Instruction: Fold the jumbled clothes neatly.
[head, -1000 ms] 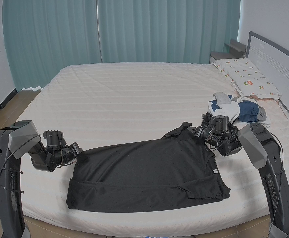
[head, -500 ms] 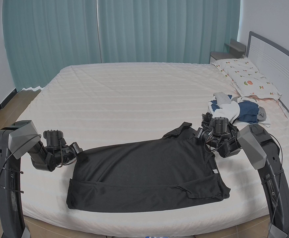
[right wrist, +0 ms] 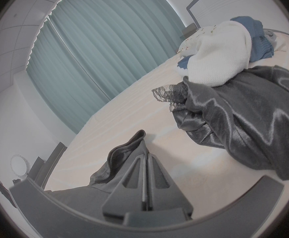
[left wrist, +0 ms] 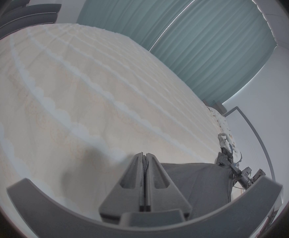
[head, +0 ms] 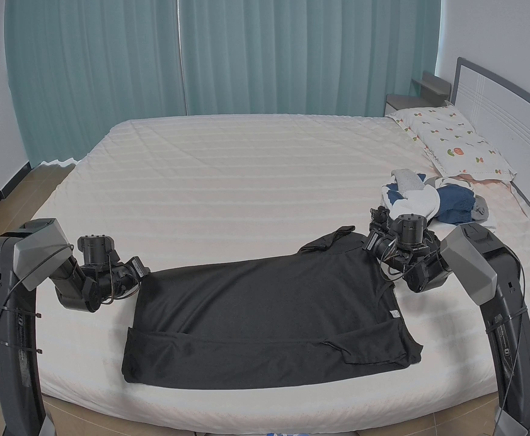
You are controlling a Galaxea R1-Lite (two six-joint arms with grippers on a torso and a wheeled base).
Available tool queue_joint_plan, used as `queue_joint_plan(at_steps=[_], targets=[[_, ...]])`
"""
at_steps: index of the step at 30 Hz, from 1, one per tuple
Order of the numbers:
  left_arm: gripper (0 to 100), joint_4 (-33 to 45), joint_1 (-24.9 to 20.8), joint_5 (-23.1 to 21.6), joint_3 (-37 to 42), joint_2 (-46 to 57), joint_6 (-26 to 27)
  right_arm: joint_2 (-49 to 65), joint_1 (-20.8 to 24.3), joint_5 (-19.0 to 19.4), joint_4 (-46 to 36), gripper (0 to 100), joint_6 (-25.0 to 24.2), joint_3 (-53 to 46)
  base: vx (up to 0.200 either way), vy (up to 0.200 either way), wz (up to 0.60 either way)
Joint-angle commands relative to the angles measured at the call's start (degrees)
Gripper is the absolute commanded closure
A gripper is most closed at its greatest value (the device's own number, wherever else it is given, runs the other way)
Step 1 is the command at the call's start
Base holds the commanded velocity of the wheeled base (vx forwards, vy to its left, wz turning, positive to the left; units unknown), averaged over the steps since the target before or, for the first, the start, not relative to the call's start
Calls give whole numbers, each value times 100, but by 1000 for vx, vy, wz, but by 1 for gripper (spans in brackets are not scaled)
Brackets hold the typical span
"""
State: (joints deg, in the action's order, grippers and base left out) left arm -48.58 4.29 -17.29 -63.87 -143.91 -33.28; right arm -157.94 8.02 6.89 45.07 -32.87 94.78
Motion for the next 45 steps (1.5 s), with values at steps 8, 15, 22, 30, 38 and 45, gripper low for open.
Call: queue_joint_plan(at_steps=[8, 15, 22, 30, 38, 45], targets=[[100, -503, 125, 129, 94, 214, -47, 580, -2, 14, 934, 100, -80, -865, 0, 0, 0], [100, -547, 125, 138, 182, 232, 6, 791, -81, 14, 1241, 100, -291, -1260, 0, 0, 0], [100, -793, 125, 129, 261, 249, -3, 1011, -204, 85, 1566, 100, -343, -1858, 0, 0, 0], [100, -1145, 125, 147, 463, 267, 32, 1160, -213, 357, 1927, 100, -335, -2570, 0, 0, 0], [100, -1620, 89, 155, 770, 311, 357, 1213, -204, 357, 1944, 100, -317, -2693, 0, 0, 0], [100, -1593, 133, 147, 753, 346, 612, 1064, -196, 331, 1997, 100, -378, -2421, 0, 0, 0]])
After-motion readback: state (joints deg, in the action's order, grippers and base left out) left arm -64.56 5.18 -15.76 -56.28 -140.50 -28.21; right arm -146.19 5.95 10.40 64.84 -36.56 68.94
